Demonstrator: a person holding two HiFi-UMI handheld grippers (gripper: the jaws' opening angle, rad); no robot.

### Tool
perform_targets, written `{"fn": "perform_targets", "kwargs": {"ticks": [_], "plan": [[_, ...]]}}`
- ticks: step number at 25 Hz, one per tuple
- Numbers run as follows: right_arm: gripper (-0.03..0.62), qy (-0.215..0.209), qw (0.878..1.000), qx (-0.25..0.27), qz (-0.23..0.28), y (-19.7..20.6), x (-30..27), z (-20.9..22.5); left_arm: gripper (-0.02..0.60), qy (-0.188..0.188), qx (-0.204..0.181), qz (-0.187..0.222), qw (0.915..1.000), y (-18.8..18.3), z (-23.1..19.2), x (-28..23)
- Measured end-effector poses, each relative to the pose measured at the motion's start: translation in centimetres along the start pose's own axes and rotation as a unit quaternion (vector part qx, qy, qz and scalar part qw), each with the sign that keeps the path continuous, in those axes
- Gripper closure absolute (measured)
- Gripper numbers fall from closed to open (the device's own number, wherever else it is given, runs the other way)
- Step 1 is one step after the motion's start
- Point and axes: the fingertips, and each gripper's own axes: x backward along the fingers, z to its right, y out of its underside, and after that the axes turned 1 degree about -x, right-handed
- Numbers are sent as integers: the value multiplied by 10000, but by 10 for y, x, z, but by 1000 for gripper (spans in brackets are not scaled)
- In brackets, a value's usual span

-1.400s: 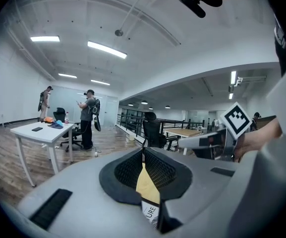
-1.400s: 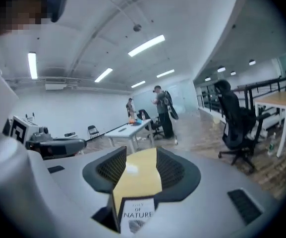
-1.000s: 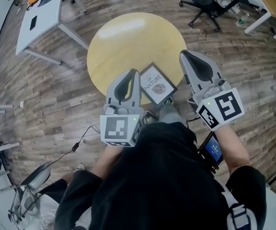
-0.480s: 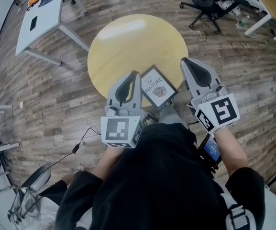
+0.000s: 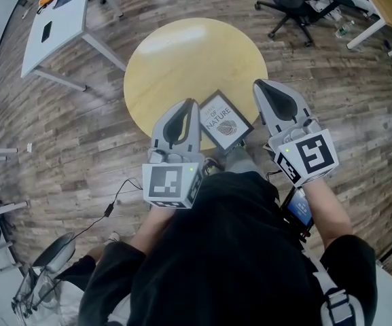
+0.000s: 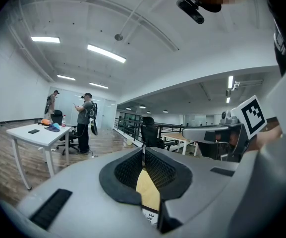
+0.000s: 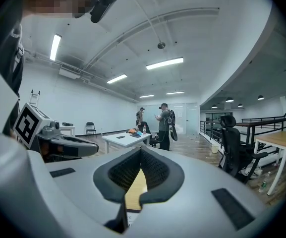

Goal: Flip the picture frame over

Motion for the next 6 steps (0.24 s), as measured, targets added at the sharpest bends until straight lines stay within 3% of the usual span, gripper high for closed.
{"fn": "perform_targets", "kwargs": {"ticks": [6], "plan": [[576, -6, 10000, 89, -1, -5, 2, -1, 547, 15, 19, 10, 10000, -2, 3, 2]]}}
